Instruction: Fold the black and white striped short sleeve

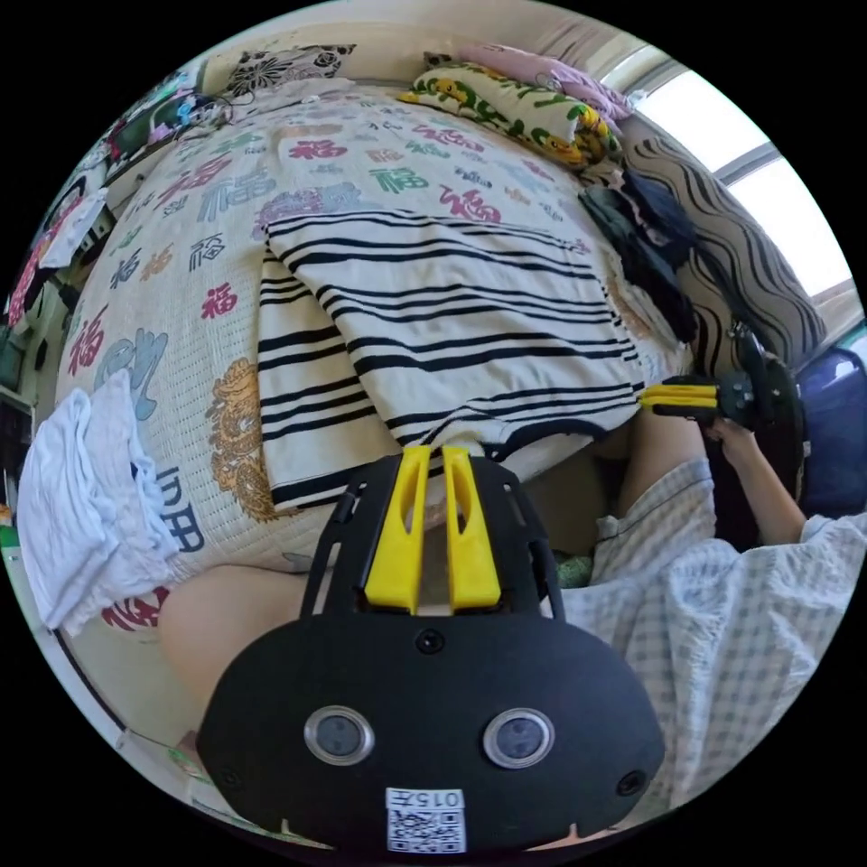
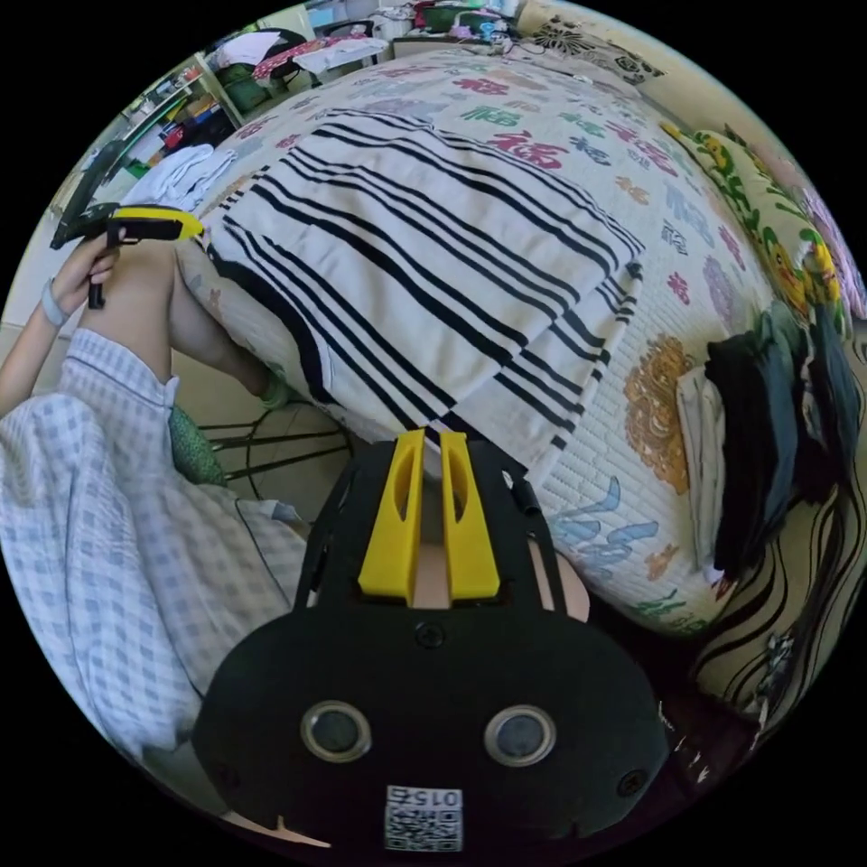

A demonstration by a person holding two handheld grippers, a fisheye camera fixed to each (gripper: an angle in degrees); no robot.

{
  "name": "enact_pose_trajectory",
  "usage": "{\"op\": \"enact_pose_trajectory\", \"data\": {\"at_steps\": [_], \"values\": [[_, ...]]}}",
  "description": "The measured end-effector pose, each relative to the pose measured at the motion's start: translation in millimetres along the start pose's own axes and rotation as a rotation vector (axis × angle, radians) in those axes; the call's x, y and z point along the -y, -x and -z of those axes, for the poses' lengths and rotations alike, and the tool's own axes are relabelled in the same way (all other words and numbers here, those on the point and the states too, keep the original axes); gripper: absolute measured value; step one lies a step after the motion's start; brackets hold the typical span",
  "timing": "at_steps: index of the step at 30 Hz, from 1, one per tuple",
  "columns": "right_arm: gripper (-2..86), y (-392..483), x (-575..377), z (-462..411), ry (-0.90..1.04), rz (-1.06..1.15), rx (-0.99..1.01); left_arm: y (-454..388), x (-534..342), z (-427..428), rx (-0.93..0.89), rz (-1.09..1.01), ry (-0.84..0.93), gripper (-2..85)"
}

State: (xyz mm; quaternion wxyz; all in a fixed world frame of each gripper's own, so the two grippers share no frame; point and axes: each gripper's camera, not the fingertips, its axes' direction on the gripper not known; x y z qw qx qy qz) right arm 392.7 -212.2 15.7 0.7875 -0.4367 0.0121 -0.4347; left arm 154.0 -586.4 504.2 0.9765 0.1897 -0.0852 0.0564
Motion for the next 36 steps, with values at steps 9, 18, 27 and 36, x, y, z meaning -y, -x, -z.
{"op": "enact_pose_trajectory", "data": {"at_steps": [9, 18, 27, 36], "values": [[1.4, -36, 6, 0, -0.091, -0.149, 0.199, -29, 32, 25, -0.04, 0.027, -0.061, 0.9], [0.2, -124, -22, 16, -0.214, -0.268, 0.403, -7, 61, 36, -0.077, 0.047, 0.083, 2.9], [8.5, -309, 12, 24, -0.409, -0.536, 0.623, 135, 158, 160, -0.129, 0.305, -0.215, 9.1], [6.9, -375, 85, -27, -0.335, -0.613, 0.673, 204, 245, 156, -0.207, 0.443, -0.224, 9.2]]}}
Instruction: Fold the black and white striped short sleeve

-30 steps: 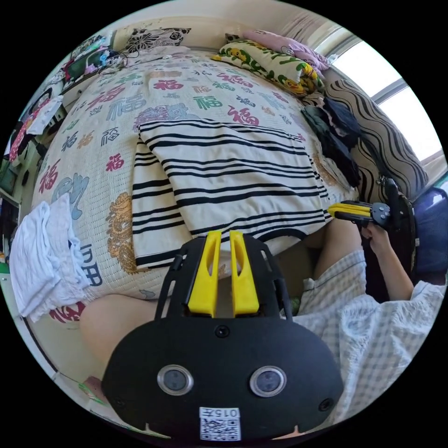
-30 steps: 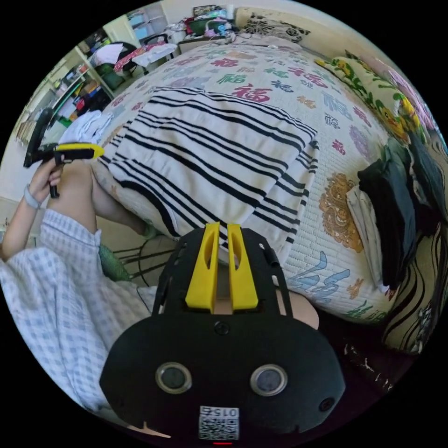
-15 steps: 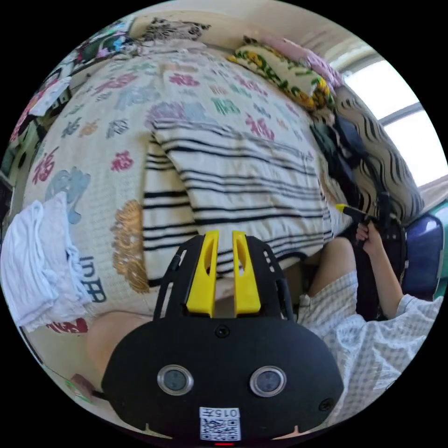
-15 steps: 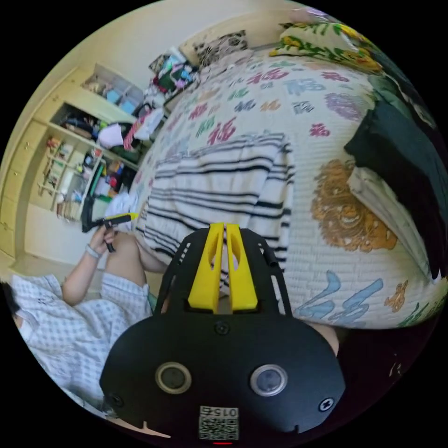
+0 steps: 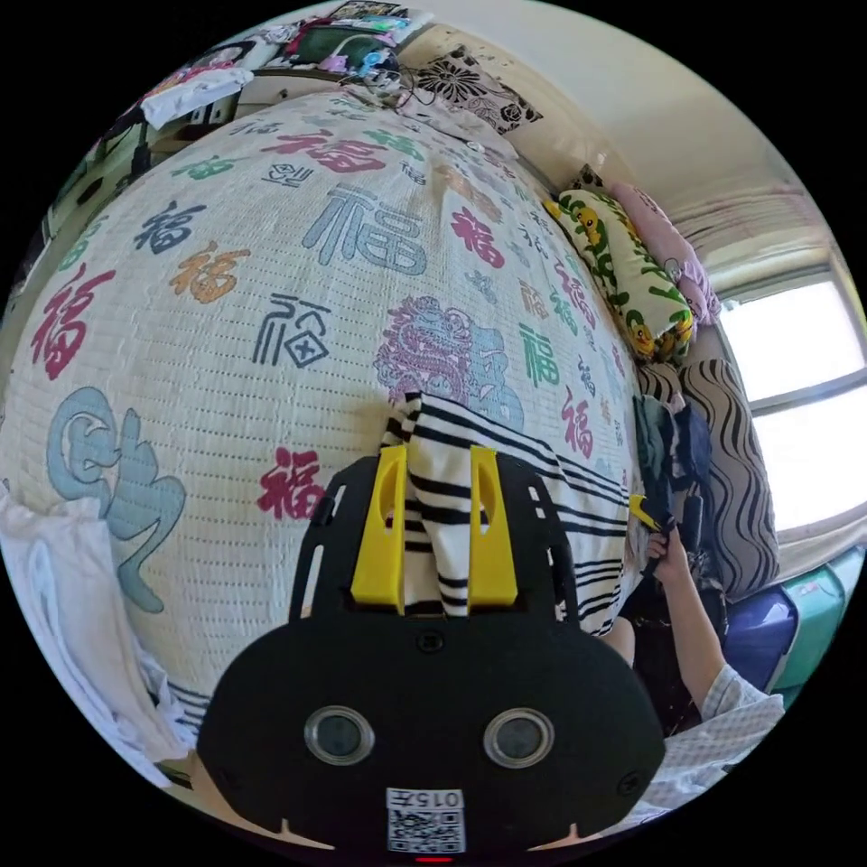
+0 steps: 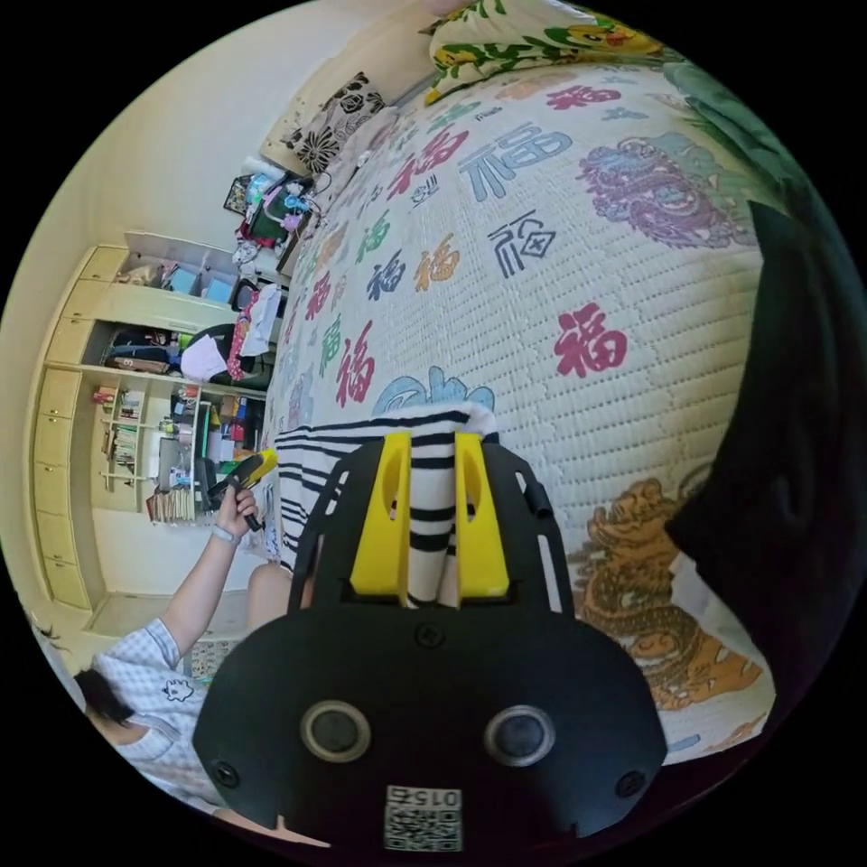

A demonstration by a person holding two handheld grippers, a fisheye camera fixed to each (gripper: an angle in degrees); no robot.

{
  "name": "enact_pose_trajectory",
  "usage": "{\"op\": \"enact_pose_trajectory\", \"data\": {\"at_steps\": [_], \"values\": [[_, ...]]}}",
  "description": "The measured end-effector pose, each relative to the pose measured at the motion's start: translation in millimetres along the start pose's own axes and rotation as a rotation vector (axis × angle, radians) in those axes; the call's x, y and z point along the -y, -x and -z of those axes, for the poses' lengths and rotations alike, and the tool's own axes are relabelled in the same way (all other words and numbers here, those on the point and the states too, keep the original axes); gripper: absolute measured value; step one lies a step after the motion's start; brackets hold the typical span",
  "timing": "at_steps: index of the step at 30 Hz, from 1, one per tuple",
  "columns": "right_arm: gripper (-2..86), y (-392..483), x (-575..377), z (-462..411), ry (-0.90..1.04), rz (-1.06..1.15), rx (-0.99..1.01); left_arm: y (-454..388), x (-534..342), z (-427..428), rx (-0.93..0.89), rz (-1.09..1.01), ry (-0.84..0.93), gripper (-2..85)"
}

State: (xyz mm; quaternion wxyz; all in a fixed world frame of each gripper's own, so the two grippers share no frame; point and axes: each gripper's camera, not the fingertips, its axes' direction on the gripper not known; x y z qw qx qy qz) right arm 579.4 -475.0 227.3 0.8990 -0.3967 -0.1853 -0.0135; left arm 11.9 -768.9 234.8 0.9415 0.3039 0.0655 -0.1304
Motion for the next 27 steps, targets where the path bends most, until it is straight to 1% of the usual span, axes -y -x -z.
{"op": "enact_pose_trajectory", "data": {"at_steps": [3, 4, 6, 7, 10, 15, 18, 20, 22, 24, 27], "values": [[3.0, -9, 20, -23, 0.109, 0.0, 0.014, 7, 20, -5, -0.039, 0.046, 0.034, 5.3], [1.6, -9, 26, -25, 0.11, 0.025, -0.004, 7, 26, -3, -0.057, 0.04, 0.044, 2.7], [0.6, -12, 34, -24, 0.103, 0.034, -0.019, 8, 34, 5, -0.099, 0.03, 0.047, 0.6], [0.2, -16, 40, -23, 0.094, 0.023, -0.008, 10, 38, 16, -0.119, 0.031, 0.018, 0.1], [-0.3, -24, 56, -30, 0.098, 0.0, -0.014, 16, 47, 37, -0.19, 0.052, -0.028, -0.5], [-0.4, -24, 76, -64, 0.119, -0.013, -0.101, 21, 58, 44, -0.198, 0.108, -0.042, -0.6], [-0.3, -27, 85, -79, 0.14, -0.034, -0.094, 24, 57, 46, -0.236, 0.172, -0.075, -0.1], [0.0, -28, 88, -90, 0.158, -0.054, -0.097, 19, 56, 47, -0.201, 0.163, -0.059, 0.5], [0.6, -24, 92, -106, 0.199, -0.09, -0.115, 5, 55, 53, -0.115, 0.087, -0.029, 2.0], [0.8, -15, 92, -112, 0.238, -0.074, -0.146, -3, 51, 62, -0.083, 0.061, 0.005, 3.4], [-0.2, -1, 73, -104, 0.157, -0.029, -0.192, -17, 27, 99, -0.038, 0.003, 0.03, 4.9]]}}
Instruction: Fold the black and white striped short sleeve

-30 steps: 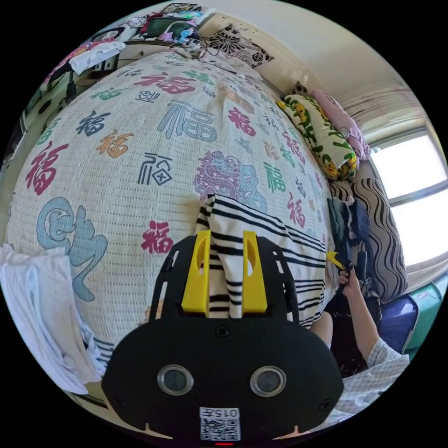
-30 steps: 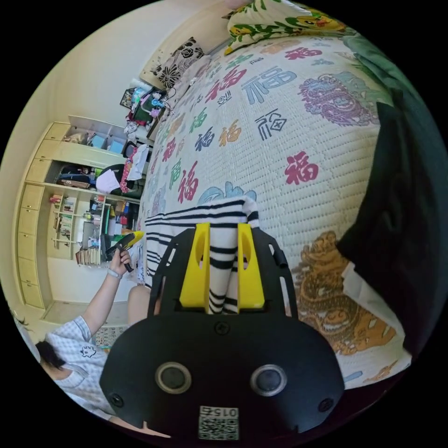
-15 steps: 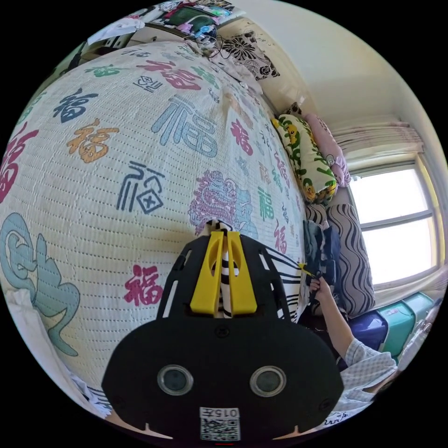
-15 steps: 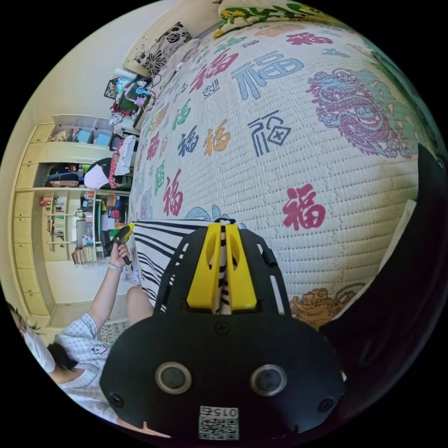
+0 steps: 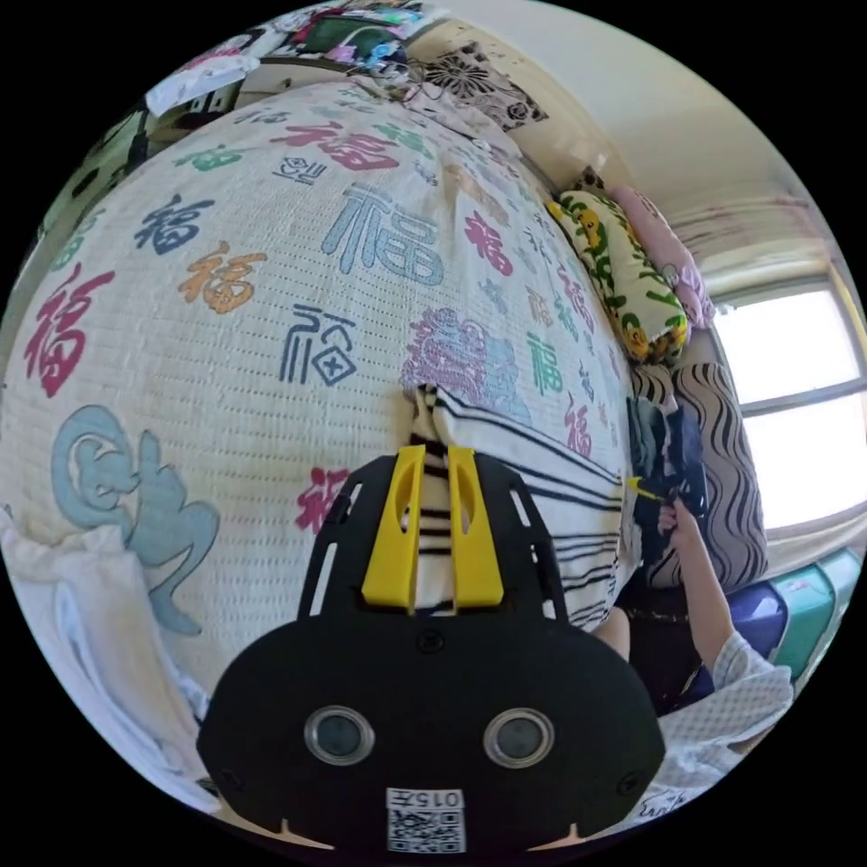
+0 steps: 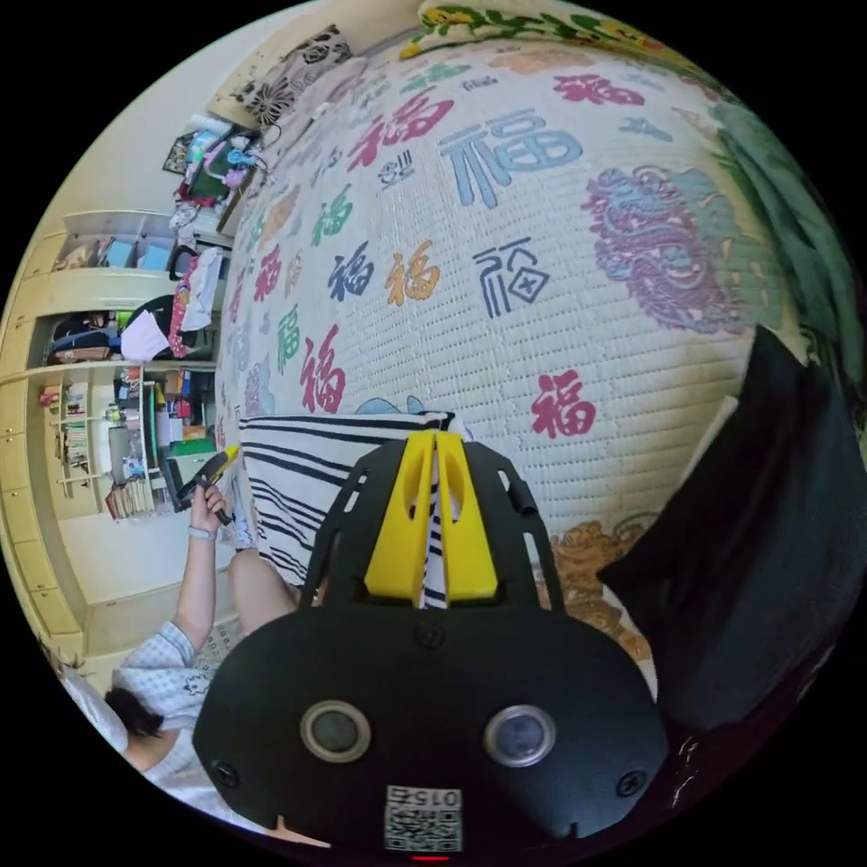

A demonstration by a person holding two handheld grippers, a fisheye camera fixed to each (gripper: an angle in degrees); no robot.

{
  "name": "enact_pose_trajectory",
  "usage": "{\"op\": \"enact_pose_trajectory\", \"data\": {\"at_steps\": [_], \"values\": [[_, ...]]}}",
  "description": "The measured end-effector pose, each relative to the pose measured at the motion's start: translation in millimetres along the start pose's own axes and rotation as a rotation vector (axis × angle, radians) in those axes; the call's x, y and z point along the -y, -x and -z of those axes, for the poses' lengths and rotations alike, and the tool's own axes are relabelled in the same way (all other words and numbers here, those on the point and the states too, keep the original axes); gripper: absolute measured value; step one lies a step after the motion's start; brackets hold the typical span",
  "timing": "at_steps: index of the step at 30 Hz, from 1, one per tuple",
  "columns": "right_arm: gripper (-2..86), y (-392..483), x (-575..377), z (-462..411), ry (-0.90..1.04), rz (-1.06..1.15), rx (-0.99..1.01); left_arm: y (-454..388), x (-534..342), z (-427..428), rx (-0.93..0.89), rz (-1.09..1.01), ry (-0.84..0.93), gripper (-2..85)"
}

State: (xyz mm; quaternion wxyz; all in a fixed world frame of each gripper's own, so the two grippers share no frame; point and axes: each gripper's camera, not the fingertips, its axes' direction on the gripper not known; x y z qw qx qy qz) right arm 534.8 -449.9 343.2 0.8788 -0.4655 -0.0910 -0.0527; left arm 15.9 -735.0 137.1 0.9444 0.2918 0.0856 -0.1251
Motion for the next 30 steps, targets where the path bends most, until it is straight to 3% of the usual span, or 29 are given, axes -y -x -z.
{"op": "enact_pose_trajectory", "data": {"at_steps": [5, 9, 11, 13, 15, 18, 20, 22, 24, 27, 30], "values": [[-0.5, 31, -84, -22, -0.075, 0.22, 0.171, -50, -97, 38, -0.075, -0.168, 0.129, 5.5], [-0.6, 83, -165, -115, 0.15, 0.403, 0.301, -104, -182, 16, -0.114, -0.287, 0.227, 5.4], [-0.6, 98, -190, -160, 0.233, 0.412, 0.261, -112, -202, 2, -0.071, -0.288, 0.245, 4.9], [-0.7, 102, -210, -212, 0.294, 0.347, 0.025, -107, -219, -14, 0.034, -0.259, 0.269, 2.0], [-0.7, 104, -218, -233, 0.257, 0.325, -0.059, -98, -228, -18, 0.199, -0.237, 0.272, 0.4], [-0.6, 143, -228, -255, 0.258, 0.407, -0.275, -78, -238, 4, 0.163, -0.096, 0.188, 0.9], [-0.6, 167, -230, -263, 0.244, 0.445, -0.364, -66, -250, 41, 0.165, -0.008, 0.034, 3.5], [-0.6, 192, -224, -262, 0.221, 0.482, -0.217, -45, -280, 93, 0.16, 0.175, -0.238, 8.3], [-0.6, 210, -213, -261, 0.187, 0.488, -0.07, -35, -295, 106, 0.184, 0.271, -0.338, 10.5], [-0.5, 249, -190, -269, 0.149, 0.533, 0.039, -18, -294, 98, 0.245, 0.349, -0.329, 13.3], [-0.4, 301, -163, -292, 0.147, 0.612, -0.007, 4, -287, 96, 0.203, 0.41, -0.303, 13.3]]}}
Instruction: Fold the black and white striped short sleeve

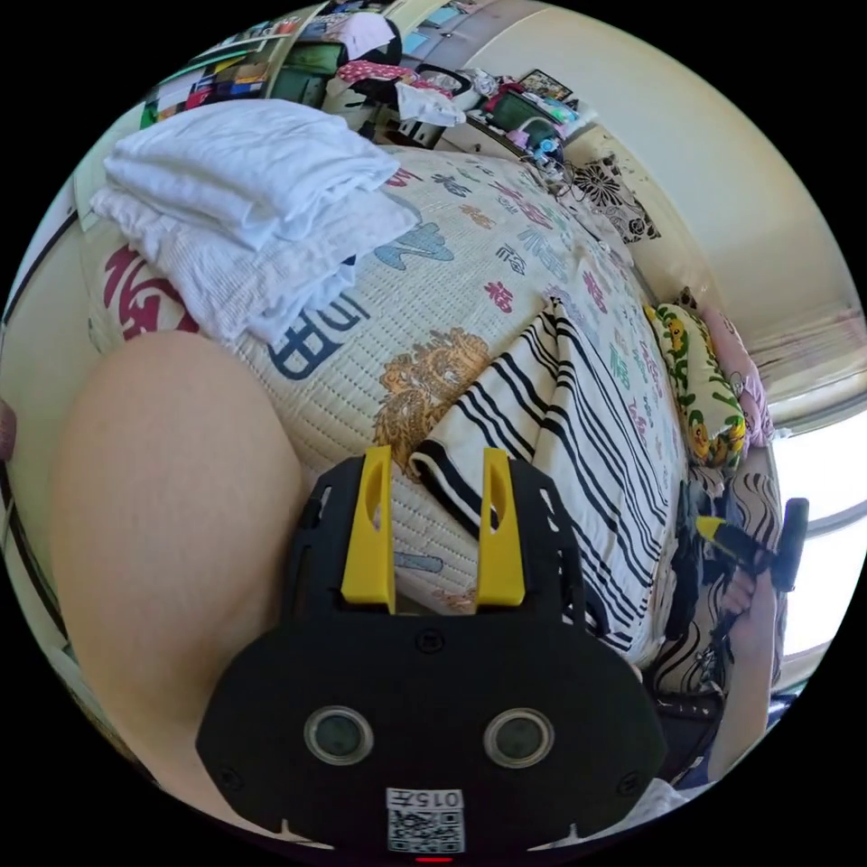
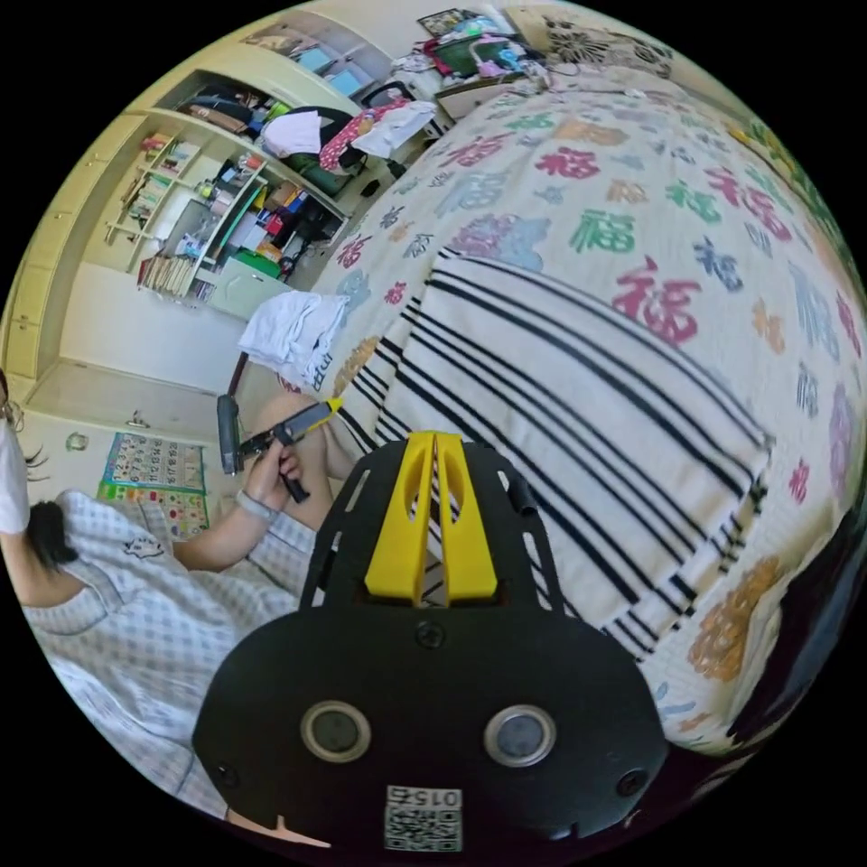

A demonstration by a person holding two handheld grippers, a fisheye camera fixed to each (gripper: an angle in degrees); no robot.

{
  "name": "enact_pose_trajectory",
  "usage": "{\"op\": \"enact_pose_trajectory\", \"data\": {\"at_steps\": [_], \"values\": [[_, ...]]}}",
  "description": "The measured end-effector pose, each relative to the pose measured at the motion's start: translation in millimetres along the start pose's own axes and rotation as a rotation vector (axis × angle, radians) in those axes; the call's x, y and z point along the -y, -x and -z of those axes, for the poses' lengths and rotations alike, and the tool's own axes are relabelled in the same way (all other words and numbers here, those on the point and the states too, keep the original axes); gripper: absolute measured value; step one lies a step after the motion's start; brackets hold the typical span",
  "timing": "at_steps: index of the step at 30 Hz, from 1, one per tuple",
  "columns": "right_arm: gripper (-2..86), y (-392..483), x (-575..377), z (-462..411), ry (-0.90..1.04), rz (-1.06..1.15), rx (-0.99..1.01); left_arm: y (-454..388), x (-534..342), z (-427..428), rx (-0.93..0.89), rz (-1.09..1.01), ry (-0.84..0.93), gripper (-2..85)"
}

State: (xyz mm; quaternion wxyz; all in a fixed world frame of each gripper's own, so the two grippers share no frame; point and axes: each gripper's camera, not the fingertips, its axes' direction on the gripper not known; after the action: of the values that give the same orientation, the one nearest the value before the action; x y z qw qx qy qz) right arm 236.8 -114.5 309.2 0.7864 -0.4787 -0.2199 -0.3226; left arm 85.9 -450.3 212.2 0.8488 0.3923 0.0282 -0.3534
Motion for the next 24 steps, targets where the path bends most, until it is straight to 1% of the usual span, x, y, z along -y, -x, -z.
{"op": "enact_pose_trajectory", "data": {"at_steps": [2, 5, 7, 8, 11, 13, 15, 18, 20, 22, 24], "values": [[-0.3, 16, 37, -13, 0.007, 0.055, -0.037, 6, 4, 1, -0.007, 0.012, -0.002, 12.8], [0.4, 38, 101, -46, 0.029, 0.108, -0.092, 10, 8, 6, -0.015, -0.009, -0.009, 10.0], [2.4, 54, 153, -79, 0.042, 0.139, -0.152, 14, 11, 10, -0.08, -0.037, -0.004, 9.2], [3.1, 57, 166, -88, 0.048, 0.148, -0.17, 16, 11, 10, -0.078, -0.032, 0.0, 9.1], [5.8, 70, 228, -142, 0.136, 0.166, -0.242, 29, 14, 6, -0.108, 0.006, 0.025, 7.9], [6.5, 69, 268, -188, 0.232, 0.143, -0.296, 37, 15, 7, -0.113, 0.023, 0.027, 4.2], [6.5, 63, 290, -216, 0.271, 0.096, -0.328, 41, 14, 11, -0.142, 0.01, 0.021, 1.0], [6.4, 53, 314, -247, 0.289, 0.031, -0.314, 49, 10, 20, -0.195, -0.006, 0.007, -0.3], [5.6, 53, 323, -262, 0.33, 0.038, -0.329, 58, 6, 26, -0.238, 0.0, 0.0, -0.5], [2.3, 59, 331, -279, 0.398, 0.097, -0.423, 71, 0, 32, -0.296, 0.007, -0.005, -0.6], [0.5, 62, 335, -283, 0.436, 0.115, -0.461, 81, -6, 37, -0.336, 0.013, -0.014, -0.7]]}}
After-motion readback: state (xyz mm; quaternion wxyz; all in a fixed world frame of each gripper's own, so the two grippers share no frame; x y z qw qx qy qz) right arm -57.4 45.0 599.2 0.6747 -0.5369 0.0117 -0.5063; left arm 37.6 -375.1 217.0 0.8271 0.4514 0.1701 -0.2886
